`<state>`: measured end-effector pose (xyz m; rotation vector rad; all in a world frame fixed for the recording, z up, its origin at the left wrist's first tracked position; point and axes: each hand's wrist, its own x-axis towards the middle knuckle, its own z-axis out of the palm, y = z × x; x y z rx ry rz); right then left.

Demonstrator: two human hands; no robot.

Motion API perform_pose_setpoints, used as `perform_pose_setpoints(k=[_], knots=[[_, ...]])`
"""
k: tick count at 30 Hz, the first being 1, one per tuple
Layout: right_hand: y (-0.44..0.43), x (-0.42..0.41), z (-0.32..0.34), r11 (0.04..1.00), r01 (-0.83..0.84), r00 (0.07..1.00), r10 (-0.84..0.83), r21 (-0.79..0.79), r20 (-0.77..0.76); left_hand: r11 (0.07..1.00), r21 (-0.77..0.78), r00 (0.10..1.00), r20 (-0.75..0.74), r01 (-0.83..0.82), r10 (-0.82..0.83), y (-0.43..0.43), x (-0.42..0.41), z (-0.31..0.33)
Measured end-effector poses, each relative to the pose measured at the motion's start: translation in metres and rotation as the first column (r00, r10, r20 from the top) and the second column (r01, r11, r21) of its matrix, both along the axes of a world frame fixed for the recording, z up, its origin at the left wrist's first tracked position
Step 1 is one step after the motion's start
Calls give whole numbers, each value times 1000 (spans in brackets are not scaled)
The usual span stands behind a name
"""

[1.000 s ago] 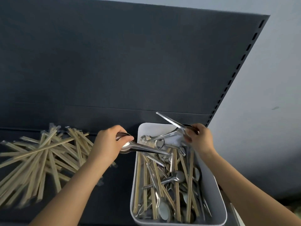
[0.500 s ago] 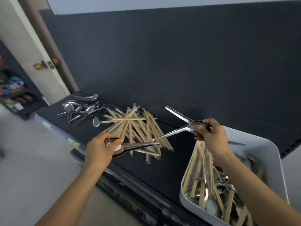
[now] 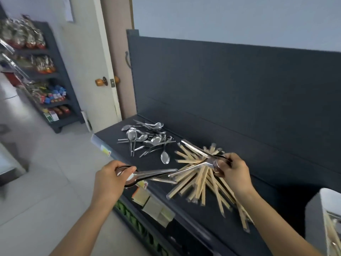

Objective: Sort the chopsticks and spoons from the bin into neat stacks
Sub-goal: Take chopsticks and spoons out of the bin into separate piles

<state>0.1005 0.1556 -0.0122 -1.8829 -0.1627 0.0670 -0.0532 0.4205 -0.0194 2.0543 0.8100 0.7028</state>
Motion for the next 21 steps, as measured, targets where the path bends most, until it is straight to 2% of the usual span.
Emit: perform_pose_setpoints(k=[4,10,14,21], knots=[[71,-2,-14,1000,-15,999,15,16,-47,999,-20,1000,-7,-27,27,70,1,-7],[135,23,-31,999,48,994,-51,-26,-97,1000,16,998,-69,-10,11,141,18,-22],[172,58,-33,992,99,994,-103,-80,-45,1000,3,994,-111,-11,11,173,39,-38],[251,140,-61,987,130,989,-136,-93,-55,1000,17,981,-193,-7,10,219,99,-49]])
